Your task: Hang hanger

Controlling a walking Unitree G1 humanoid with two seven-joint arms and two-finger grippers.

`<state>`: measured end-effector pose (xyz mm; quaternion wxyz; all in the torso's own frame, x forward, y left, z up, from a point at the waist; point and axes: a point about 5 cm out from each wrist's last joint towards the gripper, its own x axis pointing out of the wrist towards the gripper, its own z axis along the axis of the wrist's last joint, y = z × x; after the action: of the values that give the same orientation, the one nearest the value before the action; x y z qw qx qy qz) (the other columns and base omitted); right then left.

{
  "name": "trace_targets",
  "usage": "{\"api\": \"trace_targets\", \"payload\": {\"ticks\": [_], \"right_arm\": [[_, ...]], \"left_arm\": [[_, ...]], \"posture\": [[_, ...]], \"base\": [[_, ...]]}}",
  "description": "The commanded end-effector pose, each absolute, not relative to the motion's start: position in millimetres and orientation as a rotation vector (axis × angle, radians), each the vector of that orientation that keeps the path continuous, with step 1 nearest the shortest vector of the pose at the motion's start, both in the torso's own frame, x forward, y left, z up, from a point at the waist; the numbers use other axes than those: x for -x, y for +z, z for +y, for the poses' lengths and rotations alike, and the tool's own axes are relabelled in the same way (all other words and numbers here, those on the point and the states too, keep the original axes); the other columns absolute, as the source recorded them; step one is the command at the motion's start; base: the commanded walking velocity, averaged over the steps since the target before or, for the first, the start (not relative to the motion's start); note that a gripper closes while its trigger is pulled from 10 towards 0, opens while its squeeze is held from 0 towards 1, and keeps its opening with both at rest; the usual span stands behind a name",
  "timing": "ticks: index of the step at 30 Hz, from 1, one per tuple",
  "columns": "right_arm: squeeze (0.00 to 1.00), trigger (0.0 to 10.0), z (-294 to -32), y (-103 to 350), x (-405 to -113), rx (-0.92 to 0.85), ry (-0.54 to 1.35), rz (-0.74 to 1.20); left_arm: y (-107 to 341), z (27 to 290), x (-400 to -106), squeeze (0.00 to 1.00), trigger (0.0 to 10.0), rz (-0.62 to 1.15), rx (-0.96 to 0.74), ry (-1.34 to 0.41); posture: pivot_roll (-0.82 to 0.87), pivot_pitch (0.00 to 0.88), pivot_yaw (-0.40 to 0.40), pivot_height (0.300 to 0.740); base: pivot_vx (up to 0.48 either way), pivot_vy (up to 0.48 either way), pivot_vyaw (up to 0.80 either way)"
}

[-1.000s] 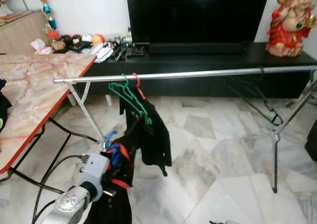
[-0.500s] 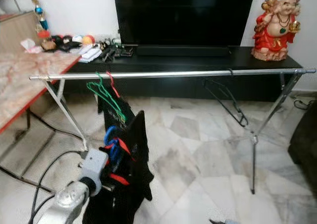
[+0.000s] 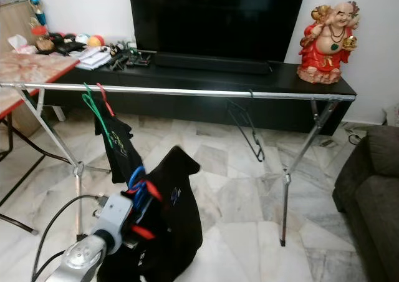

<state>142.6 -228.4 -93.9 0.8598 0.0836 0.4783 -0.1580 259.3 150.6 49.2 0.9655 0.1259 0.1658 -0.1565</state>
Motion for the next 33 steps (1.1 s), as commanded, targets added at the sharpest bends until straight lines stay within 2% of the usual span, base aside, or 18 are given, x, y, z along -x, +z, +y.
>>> {"api": "trace_targets", "payload": {"ticks": [1, 9, 16, 33], "right_arm": [[0.0, 10.0, -232.8, -93.7, -139.7, -0.179, -0.36, 0.999], [0.0, 10.0, -225.9, -94.6, -140.8, -0.216, -0.347, 0.981], [0.0, 10.0, -223.3, -93.8, -144.5, -0.237, -0.342, 0.969], [0.0, 10.0, -224.2, -93.2, -145.1, -0.263, -0.331, 0.959]], "left_arm": [[58.4, 142.0, -262.1, 0.0, 10.0, 0.268, -0.255, -0.346], [72.9, 149.0, -277.1, 0.0, 10.0, 0.195, -0.153, -0.178], [75.2, 153.1, -280.8, 0.0, 10.0, 0.178, -0.155, -0.149], [77.0, 152.3, -288.4, 0.0, 10.0, 0.167, -0.158, -0.128]], "posture": [[-0.06, 0.005, 0.006, 0.74], [-0.05, 0.013, 0.017, 0.74], [-0.04, 0.013, 0.025, 0.74], [-0.06, 0.003, 0.032, 0.74]], "base": [[0.0, 0.0, 0.0], [0.0, 0.0, 0.0], [0.0, 0.0, 0.0], [0.277, 0.0, 0.0]]}}
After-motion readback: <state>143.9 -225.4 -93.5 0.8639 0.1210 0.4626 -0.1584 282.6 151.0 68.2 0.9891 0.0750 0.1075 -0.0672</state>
